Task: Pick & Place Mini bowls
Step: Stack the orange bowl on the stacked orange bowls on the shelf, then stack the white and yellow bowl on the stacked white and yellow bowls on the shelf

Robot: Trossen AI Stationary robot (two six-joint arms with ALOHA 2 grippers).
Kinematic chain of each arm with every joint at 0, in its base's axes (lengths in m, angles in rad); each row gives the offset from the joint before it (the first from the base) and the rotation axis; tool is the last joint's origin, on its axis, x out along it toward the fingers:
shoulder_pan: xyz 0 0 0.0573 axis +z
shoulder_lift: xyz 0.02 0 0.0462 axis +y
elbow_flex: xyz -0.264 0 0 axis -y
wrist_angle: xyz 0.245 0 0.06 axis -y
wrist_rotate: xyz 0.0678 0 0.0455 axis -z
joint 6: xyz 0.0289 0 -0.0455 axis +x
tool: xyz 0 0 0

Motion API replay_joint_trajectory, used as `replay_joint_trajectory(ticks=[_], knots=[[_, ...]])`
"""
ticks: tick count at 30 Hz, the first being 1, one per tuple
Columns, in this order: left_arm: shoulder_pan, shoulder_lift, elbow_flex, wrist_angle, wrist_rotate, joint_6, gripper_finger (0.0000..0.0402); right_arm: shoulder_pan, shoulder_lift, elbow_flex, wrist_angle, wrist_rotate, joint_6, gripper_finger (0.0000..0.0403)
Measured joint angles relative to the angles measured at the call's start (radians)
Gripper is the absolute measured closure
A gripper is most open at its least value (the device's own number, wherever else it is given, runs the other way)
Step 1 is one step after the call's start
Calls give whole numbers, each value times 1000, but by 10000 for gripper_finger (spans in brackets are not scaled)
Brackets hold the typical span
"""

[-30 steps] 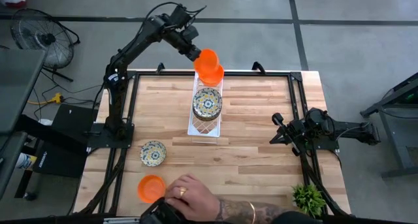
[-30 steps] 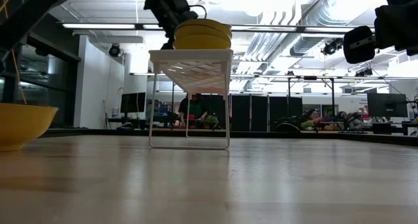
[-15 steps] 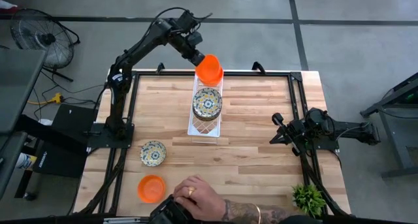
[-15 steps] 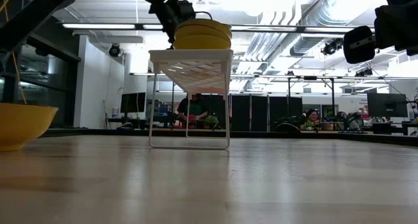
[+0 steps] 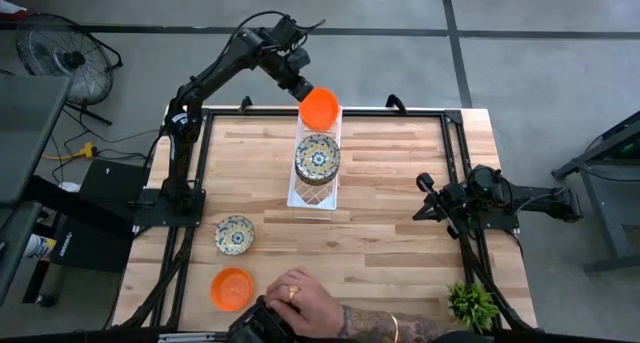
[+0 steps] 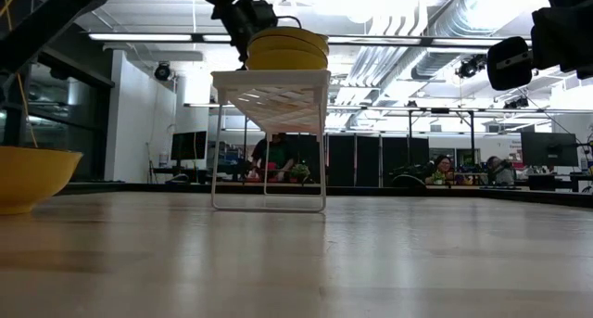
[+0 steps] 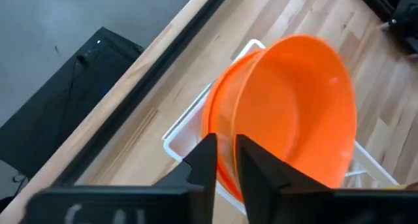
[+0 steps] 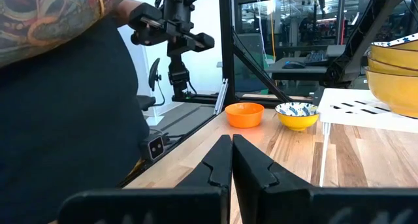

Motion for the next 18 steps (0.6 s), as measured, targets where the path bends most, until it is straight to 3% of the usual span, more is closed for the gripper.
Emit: replay_joint_trajectory(ticks=[8,13,18], knots=[[0,-3,0,-9,-27,0,288,0,0,0,0,0,0,402],[0,-61,0,-78,-161,18,283,0,0,0,0,0,0,402],[0,-124,0,-258,-298,-10,282,0,0,0,0,0,0,402]])
